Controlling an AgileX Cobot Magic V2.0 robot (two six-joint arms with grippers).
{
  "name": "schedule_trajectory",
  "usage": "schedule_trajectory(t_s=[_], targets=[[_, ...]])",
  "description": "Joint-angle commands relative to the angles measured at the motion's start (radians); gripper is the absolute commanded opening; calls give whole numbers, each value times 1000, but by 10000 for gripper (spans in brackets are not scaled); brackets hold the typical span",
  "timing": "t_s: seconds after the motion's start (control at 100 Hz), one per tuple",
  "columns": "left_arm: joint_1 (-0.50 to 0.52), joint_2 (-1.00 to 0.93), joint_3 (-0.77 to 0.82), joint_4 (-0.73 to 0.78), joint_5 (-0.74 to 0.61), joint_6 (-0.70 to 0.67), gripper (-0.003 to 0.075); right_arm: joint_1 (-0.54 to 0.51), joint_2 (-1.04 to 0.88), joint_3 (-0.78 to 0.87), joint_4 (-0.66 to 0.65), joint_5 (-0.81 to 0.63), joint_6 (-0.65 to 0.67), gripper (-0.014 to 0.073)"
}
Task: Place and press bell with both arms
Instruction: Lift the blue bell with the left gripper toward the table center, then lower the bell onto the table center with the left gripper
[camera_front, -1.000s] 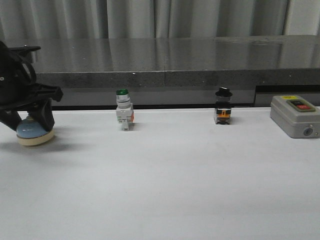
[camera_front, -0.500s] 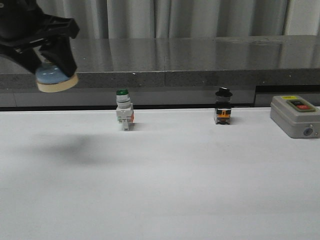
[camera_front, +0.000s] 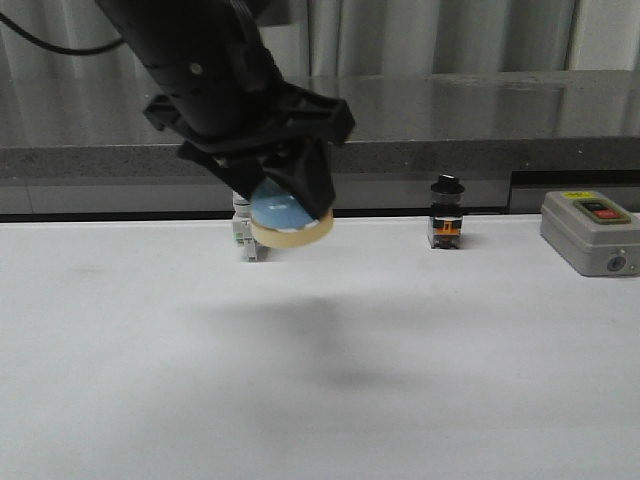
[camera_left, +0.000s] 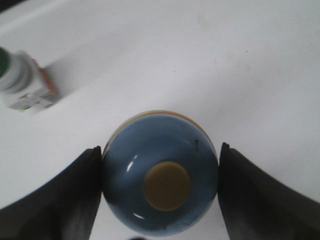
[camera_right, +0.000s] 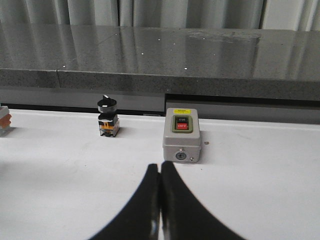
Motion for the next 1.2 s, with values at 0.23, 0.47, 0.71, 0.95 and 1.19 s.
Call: schedule_trajectory(t_s=[0.23,0.47,0.71,0.95,1.19], targets=[[-72,122,-141,-11,-54,2,228,-7,-17,-14,-5,-87,-4,-60],[-72,181,-143,-11,-56,2,228,-7,-17,-14,-5,-87,-4,-60],[-72,196,-143,-11,-56,2,233,-7,-17,-14,-5,-87,-4,-60],[-72,196,-143,-11,-50,4,328,-7,-17,-14,-5,-87,-4,-60],[-72,196,-143,-11,-48,4,503,-7,-17,-14,-5,-87,-4,-60]])
